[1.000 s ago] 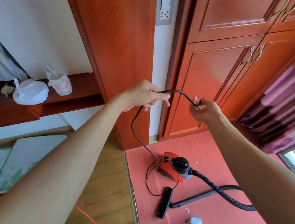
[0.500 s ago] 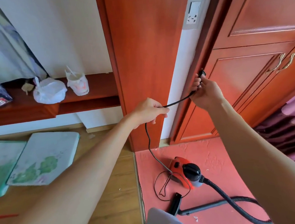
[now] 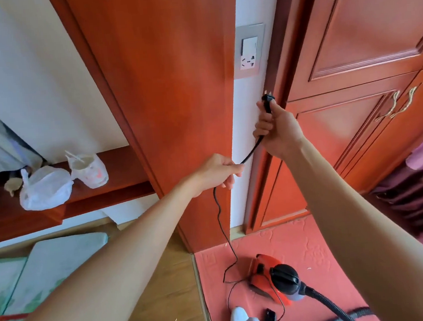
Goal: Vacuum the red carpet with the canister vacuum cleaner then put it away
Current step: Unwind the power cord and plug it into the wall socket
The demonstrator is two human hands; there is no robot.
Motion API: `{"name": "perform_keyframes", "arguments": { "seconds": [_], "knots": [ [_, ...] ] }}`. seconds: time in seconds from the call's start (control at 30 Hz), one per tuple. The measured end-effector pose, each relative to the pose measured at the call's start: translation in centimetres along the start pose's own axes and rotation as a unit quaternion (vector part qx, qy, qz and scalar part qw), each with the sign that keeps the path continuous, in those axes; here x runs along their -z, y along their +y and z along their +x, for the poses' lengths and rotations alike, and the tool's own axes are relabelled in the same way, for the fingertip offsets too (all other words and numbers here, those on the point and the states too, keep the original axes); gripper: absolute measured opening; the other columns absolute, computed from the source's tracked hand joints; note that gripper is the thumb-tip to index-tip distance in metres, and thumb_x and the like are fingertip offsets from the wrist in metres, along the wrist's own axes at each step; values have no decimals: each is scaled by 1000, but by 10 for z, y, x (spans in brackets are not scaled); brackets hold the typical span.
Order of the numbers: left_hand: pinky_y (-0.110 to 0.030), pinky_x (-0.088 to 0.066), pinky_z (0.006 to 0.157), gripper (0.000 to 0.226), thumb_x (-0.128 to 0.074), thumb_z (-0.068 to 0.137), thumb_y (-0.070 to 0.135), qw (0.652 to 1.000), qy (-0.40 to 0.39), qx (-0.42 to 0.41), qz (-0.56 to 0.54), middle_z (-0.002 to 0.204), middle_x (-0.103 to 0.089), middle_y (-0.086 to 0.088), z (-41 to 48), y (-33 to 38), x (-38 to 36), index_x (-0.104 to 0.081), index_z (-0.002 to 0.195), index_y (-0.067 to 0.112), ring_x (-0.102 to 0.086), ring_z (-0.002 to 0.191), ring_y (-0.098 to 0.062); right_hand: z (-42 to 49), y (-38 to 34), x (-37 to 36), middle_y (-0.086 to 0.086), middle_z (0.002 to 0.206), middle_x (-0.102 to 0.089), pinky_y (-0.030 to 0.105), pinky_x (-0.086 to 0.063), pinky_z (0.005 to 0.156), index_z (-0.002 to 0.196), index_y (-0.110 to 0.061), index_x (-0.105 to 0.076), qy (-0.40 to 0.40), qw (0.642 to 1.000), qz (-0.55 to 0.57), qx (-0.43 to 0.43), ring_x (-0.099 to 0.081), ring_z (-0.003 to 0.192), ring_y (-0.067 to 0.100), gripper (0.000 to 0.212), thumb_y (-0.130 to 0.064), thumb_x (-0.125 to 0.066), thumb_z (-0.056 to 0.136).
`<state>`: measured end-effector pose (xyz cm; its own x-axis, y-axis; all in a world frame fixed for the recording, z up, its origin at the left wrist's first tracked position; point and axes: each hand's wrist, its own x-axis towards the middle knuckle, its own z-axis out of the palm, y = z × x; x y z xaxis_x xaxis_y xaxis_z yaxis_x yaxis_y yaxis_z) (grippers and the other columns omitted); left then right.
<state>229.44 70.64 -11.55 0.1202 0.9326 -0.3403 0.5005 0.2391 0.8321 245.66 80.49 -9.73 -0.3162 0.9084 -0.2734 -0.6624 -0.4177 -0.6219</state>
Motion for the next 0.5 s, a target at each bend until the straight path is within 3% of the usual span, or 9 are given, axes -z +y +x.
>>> {"name": "perform_keyframes", "arguments": {
  "seconds": [0.07,0.23,0.37,0.5],
  "knots": [
    [-24,-50,66,36,-59,100,30,1000,-2,-7,-29,72,-66,-11,22,15,0,-70,99,-4,-59,53,-10,16,-15,-1,-10,51,-31,18,-22,39,93,-17,-58,5,999,-32,15,-23,40,5,28,-37,-41,103],
    [-32,-50,67,17,-63,98,20,982,-3,-24,-188,73,-65,-10,72,47,-1,-67,91,5,-62,62,-20,46,-44,-20,-5,56,-42,18,-26,37,92,-11,-62,67,989,-121,48,-31,40,7,26,-27,-44,102],
    [-35,-52,70,11,-62,97,14,974,-1,-32,-222,77,-66,-9,101,61,0,-67,97,4,-64,63,-19,74,-49,-36,-1,55,-41,18,-22,38,89,-8,-64,139,960,-227,87,-30,40,8,18,-16,-50,97],
    [-31,-51,65,22,-49,96,3,965,-4,-34,-261,76,-64,-12,130,72,14,-65,82,6,-61,62,-20,99,-53,-54,-1,52,-40,18,-21,38,81,-7,-66,160,923,-320,140,-29,37,9,21,-20,-56,95]
  ]
}}
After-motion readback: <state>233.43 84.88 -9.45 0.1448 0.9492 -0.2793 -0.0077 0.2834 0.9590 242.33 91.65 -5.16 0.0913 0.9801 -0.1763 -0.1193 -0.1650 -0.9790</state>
